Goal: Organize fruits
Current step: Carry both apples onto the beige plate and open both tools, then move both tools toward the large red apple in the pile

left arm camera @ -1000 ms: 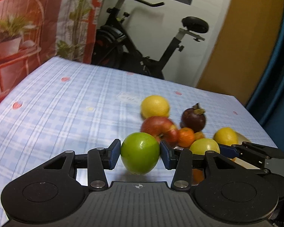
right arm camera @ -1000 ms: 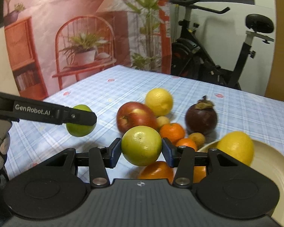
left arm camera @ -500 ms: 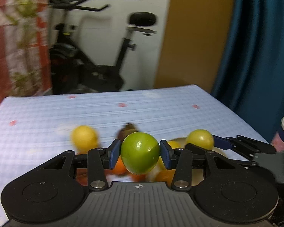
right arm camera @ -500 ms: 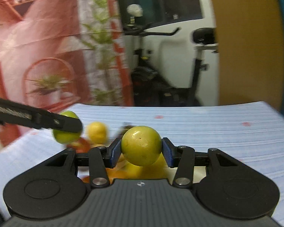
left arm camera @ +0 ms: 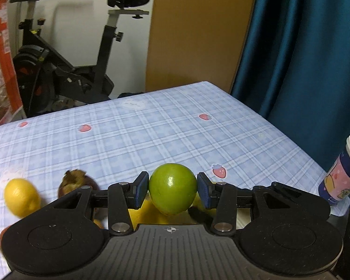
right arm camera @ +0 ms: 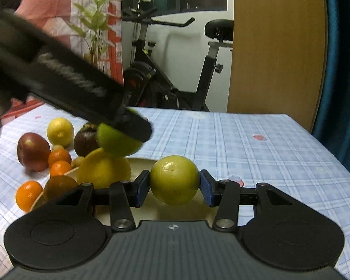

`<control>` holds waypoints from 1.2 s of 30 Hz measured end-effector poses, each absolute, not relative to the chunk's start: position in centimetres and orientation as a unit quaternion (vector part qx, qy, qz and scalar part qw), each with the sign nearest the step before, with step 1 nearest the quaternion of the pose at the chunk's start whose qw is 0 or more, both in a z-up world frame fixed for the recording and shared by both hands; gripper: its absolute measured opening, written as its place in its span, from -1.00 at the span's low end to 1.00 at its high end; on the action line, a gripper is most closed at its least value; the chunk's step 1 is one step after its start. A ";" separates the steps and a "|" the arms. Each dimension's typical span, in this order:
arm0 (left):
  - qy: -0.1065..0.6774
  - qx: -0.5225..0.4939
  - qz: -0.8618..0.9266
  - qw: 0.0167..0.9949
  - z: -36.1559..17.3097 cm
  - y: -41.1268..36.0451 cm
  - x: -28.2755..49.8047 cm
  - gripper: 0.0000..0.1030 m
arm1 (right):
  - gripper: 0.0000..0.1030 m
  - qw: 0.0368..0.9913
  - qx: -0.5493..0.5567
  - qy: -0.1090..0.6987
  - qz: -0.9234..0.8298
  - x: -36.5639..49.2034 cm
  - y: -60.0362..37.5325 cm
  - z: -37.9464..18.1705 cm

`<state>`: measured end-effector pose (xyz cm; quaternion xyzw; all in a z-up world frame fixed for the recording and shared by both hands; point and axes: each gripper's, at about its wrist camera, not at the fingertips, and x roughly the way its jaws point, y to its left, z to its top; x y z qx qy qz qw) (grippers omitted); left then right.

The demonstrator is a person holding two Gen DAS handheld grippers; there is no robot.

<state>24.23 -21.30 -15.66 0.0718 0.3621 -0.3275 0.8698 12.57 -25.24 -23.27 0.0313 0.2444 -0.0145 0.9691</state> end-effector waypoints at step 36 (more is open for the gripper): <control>0.358 0.044 -0.329 0.873 -14.3 -19.3 25.1 -0.03 | 0.43 0.973 0.009 0.228 -0.029 12.8 -24.4 -23.2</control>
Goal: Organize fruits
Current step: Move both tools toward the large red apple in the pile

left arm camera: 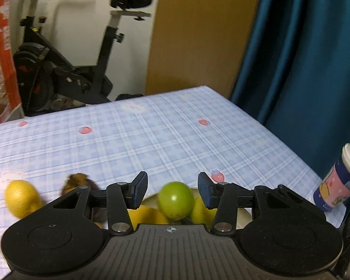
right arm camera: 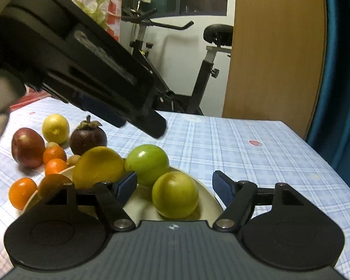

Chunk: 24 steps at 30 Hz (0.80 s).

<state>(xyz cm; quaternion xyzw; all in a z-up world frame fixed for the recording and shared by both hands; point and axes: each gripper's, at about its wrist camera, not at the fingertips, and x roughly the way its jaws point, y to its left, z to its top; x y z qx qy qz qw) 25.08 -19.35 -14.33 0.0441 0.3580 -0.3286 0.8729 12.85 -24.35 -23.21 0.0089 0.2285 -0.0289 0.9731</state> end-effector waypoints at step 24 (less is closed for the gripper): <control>0.355 -0.042 -0.198 0.913 -13.0 0.6 26.2 -0.03 | 0.13 0.967 0.033 0.231 0.105 13.5 -19.8 -19.0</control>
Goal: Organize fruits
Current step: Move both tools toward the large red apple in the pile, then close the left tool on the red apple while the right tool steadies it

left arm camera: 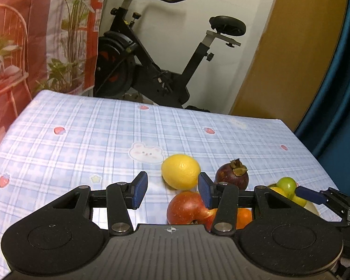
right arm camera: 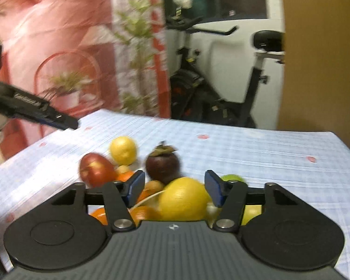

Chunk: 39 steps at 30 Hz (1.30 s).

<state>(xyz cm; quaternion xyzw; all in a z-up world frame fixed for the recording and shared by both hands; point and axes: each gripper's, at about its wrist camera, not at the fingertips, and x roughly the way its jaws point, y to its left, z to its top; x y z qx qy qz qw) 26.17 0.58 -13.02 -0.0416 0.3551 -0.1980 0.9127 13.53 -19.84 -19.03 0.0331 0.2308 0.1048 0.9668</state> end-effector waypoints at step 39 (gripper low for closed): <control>0.379 -0.144 -0.234 0.884 -18.4 3.5 27.1 0.14 | 0.26 0.890 -0.296 0.273 0.214 22.1 -3.0 -24.7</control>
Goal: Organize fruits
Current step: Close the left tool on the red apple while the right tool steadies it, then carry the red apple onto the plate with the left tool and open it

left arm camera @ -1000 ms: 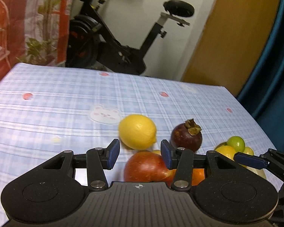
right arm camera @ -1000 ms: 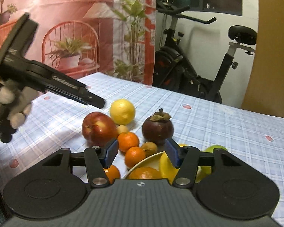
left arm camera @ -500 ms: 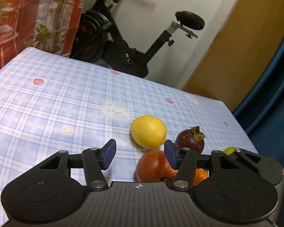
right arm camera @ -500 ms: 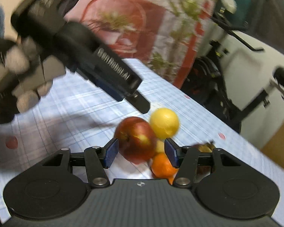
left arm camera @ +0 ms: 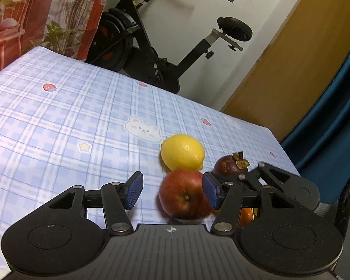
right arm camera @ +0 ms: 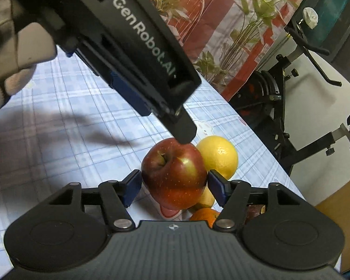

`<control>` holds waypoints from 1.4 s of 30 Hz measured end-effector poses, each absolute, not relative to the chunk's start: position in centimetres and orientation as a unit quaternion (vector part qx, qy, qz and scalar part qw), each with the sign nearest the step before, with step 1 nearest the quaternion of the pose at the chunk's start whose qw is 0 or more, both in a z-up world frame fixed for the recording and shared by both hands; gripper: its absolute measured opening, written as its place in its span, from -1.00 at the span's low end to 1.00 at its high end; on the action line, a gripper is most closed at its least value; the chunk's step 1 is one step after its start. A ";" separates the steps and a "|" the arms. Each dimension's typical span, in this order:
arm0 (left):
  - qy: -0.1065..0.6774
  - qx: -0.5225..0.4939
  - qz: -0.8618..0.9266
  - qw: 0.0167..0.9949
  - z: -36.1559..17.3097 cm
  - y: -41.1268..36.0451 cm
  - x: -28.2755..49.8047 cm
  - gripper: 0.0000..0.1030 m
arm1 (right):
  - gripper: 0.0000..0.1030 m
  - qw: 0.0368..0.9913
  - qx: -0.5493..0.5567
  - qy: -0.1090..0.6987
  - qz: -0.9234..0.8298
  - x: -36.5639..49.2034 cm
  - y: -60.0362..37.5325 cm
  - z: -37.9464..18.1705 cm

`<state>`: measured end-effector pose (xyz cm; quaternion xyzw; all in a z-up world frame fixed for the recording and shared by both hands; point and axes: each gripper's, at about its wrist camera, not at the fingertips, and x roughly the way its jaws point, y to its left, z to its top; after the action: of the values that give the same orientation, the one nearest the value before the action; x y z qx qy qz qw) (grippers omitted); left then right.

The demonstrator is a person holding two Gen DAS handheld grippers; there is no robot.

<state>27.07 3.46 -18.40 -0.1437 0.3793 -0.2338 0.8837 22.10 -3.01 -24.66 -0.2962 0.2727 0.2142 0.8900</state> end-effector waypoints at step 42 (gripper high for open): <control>0.389 -0.058 -0.257 0.883 -17.5 1.0 21.2 0.28 | 0.24 0.920 -0.063 0.307 0.236 18.8 -6.0 -22.4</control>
<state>21.24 1.00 -17.50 -0.0578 0.3889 -0.2566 0.8829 18.79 -5.99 -22.41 -0.0626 0.3073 0.2365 0.9196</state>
